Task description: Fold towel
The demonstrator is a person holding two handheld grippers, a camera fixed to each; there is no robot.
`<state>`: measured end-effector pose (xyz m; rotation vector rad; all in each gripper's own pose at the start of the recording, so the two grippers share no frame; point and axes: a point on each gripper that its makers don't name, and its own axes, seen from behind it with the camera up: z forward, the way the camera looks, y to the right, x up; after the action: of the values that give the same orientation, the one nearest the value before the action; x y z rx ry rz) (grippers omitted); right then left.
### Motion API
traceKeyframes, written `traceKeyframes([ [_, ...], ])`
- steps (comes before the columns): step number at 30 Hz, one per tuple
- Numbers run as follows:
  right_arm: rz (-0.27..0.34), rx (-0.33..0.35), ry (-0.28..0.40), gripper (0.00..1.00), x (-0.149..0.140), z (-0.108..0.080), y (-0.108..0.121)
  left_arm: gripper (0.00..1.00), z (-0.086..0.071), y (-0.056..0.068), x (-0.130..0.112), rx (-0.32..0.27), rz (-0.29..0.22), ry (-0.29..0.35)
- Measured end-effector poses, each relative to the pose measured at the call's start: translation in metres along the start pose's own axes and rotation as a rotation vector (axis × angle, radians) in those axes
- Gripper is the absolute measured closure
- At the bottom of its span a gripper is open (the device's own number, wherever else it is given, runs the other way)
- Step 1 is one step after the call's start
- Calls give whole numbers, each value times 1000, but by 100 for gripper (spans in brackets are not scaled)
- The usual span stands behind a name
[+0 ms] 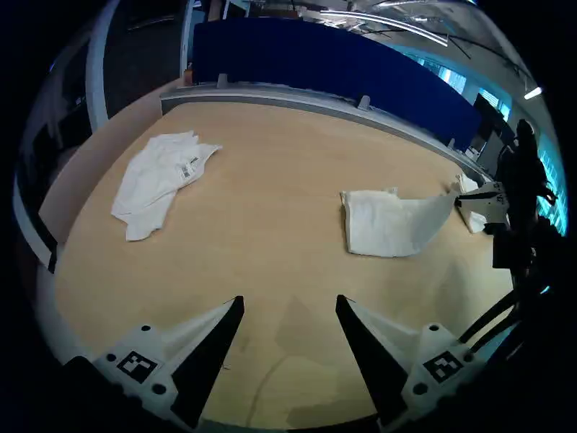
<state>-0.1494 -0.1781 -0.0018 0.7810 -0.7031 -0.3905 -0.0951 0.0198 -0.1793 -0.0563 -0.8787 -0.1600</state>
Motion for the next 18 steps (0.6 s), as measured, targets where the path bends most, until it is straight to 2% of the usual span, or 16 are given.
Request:
traceKeyframes([
  [8, -49, 44, 16, 94, 29, 18, -19, 5, -2, -1, 0, -5, -20, 13],
  [18, -160, 137, 10, 94, 61, 54, -67, 5, -6, 2, -1, -2, -23, 35],
])
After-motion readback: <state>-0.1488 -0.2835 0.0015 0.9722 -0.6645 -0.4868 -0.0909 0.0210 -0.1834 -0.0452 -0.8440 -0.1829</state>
